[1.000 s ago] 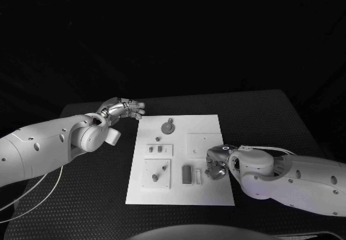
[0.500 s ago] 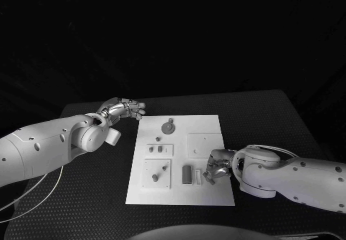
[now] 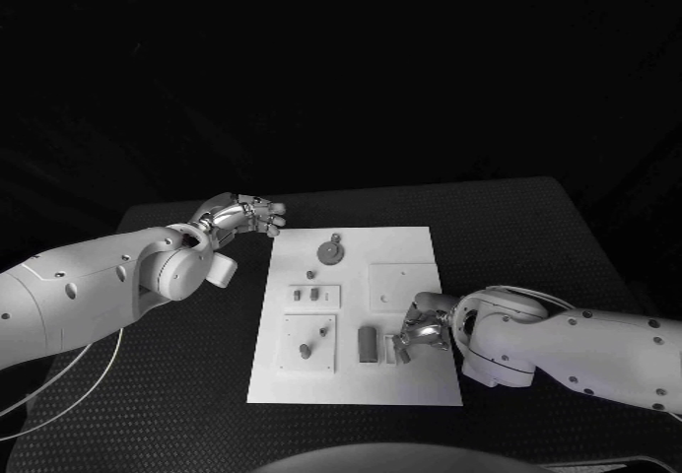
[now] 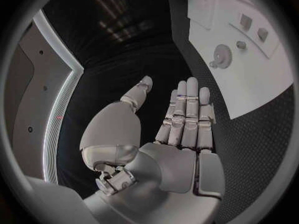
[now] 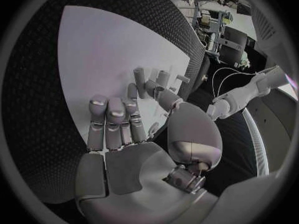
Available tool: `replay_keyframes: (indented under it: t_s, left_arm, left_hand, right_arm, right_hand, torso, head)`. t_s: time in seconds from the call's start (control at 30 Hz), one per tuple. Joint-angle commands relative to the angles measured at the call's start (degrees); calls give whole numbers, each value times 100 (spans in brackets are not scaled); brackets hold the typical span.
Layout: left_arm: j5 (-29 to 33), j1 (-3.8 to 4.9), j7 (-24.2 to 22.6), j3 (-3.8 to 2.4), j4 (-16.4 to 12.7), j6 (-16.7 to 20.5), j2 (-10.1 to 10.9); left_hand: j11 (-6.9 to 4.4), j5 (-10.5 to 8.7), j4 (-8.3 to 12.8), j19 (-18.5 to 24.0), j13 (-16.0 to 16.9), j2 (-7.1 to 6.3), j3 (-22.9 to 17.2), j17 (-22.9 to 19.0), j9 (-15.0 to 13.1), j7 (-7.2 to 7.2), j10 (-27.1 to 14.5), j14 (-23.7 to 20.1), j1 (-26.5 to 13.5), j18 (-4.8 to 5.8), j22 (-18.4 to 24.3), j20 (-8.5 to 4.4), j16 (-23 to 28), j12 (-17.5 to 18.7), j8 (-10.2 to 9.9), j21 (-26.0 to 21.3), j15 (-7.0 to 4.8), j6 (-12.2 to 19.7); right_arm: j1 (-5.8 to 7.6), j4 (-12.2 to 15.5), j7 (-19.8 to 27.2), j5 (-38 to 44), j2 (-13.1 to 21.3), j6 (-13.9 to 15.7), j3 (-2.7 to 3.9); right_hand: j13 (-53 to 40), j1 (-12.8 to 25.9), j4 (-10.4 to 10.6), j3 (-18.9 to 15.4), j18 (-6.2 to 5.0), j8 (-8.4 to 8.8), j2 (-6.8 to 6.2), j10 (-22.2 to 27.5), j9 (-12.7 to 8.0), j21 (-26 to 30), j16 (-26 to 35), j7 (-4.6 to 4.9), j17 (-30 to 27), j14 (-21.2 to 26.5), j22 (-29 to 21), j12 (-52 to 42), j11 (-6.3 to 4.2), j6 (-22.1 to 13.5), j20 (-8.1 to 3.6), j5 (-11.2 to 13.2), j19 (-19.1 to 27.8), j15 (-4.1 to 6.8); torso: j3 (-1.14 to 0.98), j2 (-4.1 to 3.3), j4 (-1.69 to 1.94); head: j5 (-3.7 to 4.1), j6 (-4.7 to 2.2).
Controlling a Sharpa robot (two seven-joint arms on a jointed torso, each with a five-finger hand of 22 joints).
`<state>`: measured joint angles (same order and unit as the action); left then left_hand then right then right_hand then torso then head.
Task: Assemble the parts on the task board
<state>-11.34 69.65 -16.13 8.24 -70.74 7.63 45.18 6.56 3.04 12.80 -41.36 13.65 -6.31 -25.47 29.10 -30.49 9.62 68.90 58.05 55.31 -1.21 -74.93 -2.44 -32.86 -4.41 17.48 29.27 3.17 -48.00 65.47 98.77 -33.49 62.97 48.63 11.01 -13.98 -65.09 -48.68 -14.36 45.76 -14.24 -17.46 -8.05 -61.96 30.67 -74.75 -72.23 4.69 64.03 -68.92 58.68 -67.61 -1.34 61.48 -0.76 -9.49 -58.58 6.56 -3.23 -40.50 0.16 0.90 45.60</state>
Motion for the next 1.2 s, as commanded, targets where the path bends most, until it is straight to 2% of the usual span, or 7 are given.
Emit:
replay_keyframes:
  t_s: [0.03, 0.13, 0.23, 0.4, 0.53, 1.2]
  left_arm:
    - [-21, 7, -32, -3, -19, -47, -1]
    - [-22, 8, -30, -3, -19, -47, -1]
    - [-22, 8, -23, -3, -15, -48, 2]
    - [-26, 9, -22, -3, -20, -57, -4]
    - [-26, 9, -16, -3, -17, -58, 2]
    - [-41, 9, 3, -3, -15, -81, 0]
  left_hand:
    - [-4, 8, -38, -6, -4, 12, 0, 8, 9, 23, -20, 4, -19, -27, -61, 36, 20, 20, -4, -20, 45, -6]
    - [-4, 8, -38, -7, -4, 12, 0, 9, 9, 23, -20, 5, -19, -27, -62, 36, 20, 20, -4, -21, 45, -6]
    - [-4, 8, -38, -7, -4, 11, 1, 10, 9, 23, -20, 5, -19, -27, -63, 36, 21, 20, -4, -21, 46, -6]
    - [-4, 8, -39, -7, -4, 9, 2, 12, 10, 24, -21, 4, -21, -27, -64, 36, 23, 21, -5, -23, 46, -4]
    - [-3, 8, -40, -8, -5, 8, 3, 14, 10, 24, -22, 4, -23, -27, -65, 36, 25, 21, -5, -24, 46, -3]
    - [-3, 8, -48, -9, -5, 8, 4, 21, 11, 25, -23, 3, -33, -26, -71, 37, 32, 21, -4, -29, 47, -5]
  right_arm:
    - [-2, -30, 9, -402, -45, 220, -1]
    - [-3, -45, 0, -404, -61, 215, -2]
    - [-3, -89, -34, -428, -110, 70, -2]
    - [-10, -166, -40, -463, -199, 13, -4]
    - [-19, -211, -35, -473, -226, 21, -4]
    - [-40, -229, 28, -609, -311, -187, -4]
  right_hand:
    - [-7, 6, 49, -23, -76, 21, -79, -5, -16, -20, 33, 27, 6, -24, -10, 24, 14, 27, -6, 46, -28, 3]
    - [-8, 23, 73, -33, -76, 24, -118, 0, -23, -21, 36, 29, 8, -23, -16, 28, 16, 22, -11, 80, -27, 2]
    - [-9, 37, 93, -37, -76, 25, -133, 2, -27, -21, 38, 30, 8, -23, -20, 30, 17, 21, -13, 97, -28, 1]
    - [-14, 84, 157, -50, -76, 31, -178, 14, -40, -23, 42, 35, 11, -19, -29, 36, 22, 10, -16, 159, -22, -2]
    - [-16, 105, 185, -54, -76, 31, -180, 17, -44, -25, 43, 36, 14, -19, -32, 36, 23, 10, -18, 172, -20, -3]
    - [-34, 227, 273, -85, -76, 22, -165, 21, -58, -42, 39, 32, 26, -19, -41, 28, 20, 21, -23, 235, -9, -2]
  torso:
    - [-7, -1, 0]
    - [-5, 2, 6]
    - [-5, 2, 6]
    - [-5, 1, -3]
    - [-12, 0, -1]
    - [-10, 2, -2]
  head:
    - [-2, -6]
    - [-3, -6]
    - [-3, -6]
    - [-6, -3]
    - [-18, 5]
    - [-36, 35]
